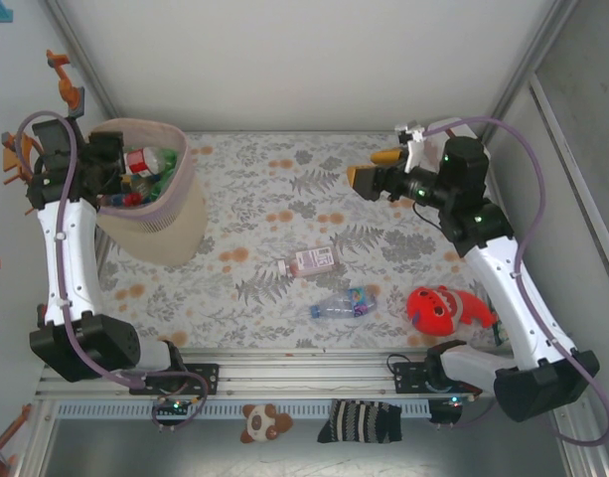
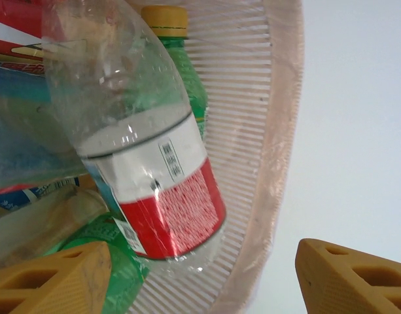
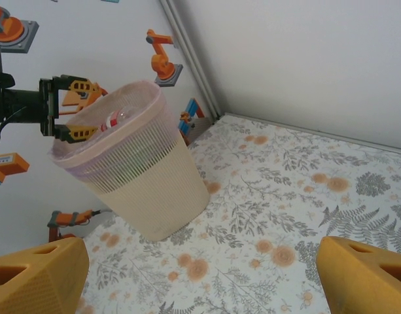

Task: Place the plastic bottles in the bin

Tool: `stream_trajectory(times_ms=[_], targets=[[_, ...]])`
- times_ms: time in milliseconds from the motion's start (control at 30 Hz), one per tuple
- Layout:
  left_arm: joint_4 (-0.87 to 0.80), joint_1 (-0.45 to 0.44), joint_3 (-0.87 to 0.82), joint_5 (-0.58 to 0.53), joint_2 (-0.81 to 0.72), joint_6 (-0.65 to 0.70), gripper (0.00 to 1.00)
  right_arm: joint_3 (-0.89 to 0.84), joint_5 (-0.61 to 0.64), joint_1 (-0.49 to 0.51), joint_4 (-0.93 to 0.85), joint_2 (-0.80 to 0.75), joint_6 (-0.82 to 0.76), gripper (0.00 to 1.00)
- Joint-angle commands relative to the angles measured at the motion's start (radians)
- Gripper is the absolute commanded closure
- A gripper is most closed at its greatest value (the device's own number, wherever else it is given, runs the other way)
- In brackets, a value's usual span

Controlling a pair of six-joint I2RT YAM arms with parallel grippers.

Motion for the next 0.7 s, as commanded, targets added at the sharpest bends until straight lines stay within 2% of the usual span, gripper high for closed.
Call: stream_trajectory(times_ms=[0,133,300,667], targets=[[-0.02,0.007,0.012,0.001,-0.028,-0.019,0.27,0.038,0.0,0.006,-0.008,-0.037,-0.009,0.11],[-0.003,0.005,0.029,0.041,-0.023,0.02,0.34,0.038,0.005,0.006,-0.019,-0.051,-0.007,0.11],[0.008,-0.027,0.065,0.087,-0.017,0.119,0.36,0.047,0.019,0.006,-0.042,-0.049,-0.003,0.12],[0.036,-0.224,0.094,0.07,-0.061,0.516,0.36,0.061,0.154,0.005,-0.247,-0.08,-0.109,0.15]])
